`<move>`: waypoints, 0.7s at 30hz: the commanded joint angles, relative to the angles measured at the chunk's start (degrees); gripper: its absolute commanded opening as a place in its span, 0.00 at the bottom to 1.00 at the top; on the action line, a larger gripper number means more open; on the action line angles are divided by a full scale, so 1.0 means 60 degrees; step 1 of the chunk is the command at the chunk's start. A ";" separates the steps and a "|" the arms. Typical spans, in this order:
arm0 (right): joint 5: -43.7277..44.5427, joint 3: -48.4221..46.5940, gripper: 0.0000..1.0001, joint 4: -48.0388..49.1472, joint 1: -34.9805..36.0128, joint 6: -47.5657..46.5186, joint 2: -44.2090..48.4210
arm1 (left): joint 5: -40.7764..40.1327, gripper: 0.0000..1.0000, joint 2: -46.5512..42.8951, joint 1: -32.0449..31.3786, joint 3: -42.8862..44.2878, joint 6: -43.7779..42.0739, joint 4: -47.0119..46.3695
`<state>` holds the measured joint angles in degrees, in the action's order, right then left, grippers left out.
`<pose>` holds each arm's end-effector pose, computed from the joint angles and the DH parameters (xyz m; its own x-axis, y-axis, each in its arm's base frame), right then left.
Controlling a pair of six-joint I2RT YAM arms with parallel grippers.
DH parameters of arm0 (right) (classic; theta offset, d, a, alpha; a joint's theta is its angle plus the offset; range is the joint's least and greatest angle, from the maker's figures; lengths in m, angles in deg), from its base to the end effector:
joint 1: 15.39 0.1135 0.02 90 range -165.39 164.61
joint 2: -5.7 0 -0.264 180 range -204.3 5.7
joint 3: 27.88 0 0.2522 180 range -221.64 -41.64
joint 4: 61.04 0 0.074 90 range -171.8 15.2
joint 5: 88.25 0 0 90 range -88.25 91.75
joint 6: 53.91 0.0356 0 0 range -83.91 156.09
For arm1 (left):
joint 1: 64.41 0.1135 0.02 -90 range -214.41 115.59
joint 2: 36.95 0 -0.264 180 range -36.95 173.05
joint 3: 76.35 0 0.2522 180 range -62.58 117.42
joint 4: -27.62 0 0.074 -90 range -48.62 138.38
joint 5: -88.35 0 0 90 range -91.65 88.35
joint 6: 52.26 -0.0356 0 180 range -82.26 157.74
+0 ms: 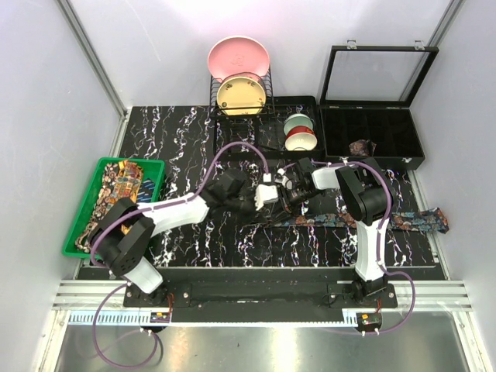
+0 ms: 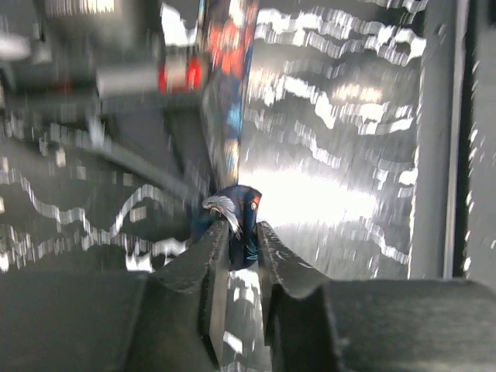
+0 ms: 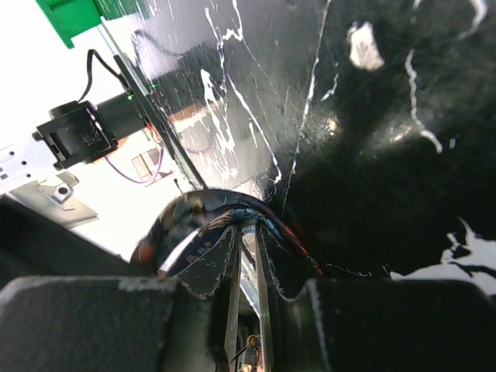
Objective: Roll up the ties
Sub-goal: Roll the tie at the center of the board.
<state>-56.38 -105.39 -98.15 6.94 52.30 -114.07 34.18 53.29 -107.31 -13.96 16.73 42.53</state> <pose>0.3168 0.1628 0.0819 -0.9694 -0.2388 0.0559 -0.0780 0.5161 0.8530 0.2199 -0.2328 0.1898 -0.1535 0.5395 -0.8279 0.9874 0.1156 -0.1078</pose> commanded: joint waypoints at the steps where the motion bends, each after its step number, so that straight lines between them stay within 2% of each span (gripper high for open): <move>1: 0.0855 0.0033 0.19 0.0260 0.0073 0.0287 -0.0283 | -0.0127 0.24 0.0954 -0.0248 0.1065 0.0675 -0.0514; 7: 0.0724 0.0107 0.18 0.0289 0.0058 0.0492 0.0068 | -0.0420 0.24 0.2098 -0.0263 0.2017 0.0603 0.0378; 16: 0.0548 0.0224 0.19 0.0230 -0.0117 0.0771 0.1165 | -0.0947 0.32 0.2187 -0.0263 0.1652 0.0222 0.1156; 21: 0.0460 0.0005 0.30 -0.0354 -0.0352 0.0624 0.1518 | -0.1328 0.33 0.2406 -0.0263 0.1608 -0.0071 0.1361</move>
<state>-51.64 -103.97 -97.78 5.87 55.73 -109.94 29.57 65.57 -108.77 -3.71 18.41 48.52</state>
